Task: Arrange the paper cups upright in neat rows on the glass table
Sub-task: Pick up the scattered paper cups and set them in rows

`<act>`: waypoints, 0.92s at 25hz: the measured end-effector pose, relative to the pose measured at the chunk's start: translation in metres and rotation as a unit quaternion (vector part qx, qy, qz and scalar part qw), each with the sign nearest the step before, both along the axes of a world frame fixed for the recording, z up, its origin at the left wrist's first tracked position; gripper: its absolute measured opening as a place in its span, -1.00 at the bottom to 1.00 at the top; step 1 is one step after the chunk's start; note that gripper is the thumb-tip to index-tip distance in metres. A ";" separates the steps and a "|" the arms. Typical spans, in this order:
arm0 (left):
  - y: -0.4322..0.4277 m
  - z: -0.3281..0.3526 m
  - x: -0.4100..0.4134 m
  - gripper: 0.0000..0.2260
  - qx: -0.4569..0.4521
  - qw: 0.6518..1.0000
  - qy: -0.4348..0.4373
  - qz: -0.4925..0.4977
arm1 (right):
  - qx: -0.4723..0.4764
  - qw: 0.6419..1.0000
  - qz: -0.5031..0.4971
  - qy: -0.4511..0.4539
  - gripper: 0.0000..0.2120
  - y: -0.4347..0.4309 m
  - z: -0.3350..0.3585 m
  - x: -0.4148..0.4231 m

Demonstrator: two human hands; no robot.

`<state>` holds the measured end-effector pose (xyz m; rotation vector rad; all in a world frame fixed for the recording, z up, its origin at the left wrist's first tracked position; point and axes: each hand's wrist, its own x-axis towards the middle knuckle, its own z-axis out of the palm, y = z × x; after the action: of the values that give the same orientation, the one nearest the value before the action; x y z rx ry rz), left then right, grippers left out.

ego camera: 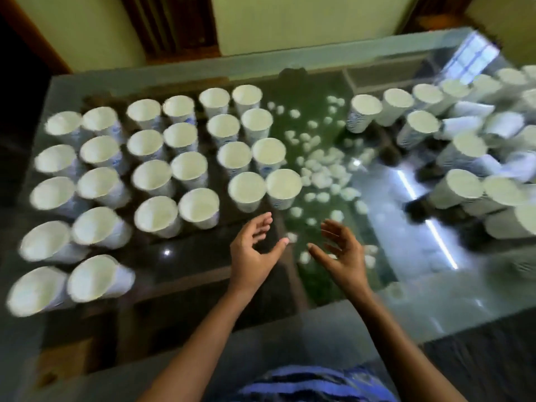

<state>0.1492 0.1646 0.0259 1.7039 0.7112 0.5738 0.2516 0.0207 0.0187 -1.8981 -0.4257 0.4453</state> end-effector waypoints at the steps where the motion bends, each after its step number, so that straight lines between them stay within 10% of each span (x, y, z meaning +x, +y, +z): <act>1: -0.016 -0.003 0.032 -0.51 -0.015 1.000 0.006 -0.017 | 0.003 1.000 -0.027 -0.001 -0.48 -0.022 0.000 0.023; 10: -0.167 -0.026 0.252 -0.40 -0.052 0.985 0.065 -0.153 | 0.018 0.972 -0.234 0.001 -0.53 -0.190 -0.013 0.164; 23: -0.212 -0.041 0.335 -0.39 0.043 0.989 0.084 -0.113 | -0.026 0.951 -0.309 0.018 -0.36 -0.207 -0.045 0.218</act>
<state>0.4838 -0.0478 -0.0152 1.9003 0.6067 0.3090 0.4693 -0.1858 -0.0261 -1.9503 0.2148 0.0703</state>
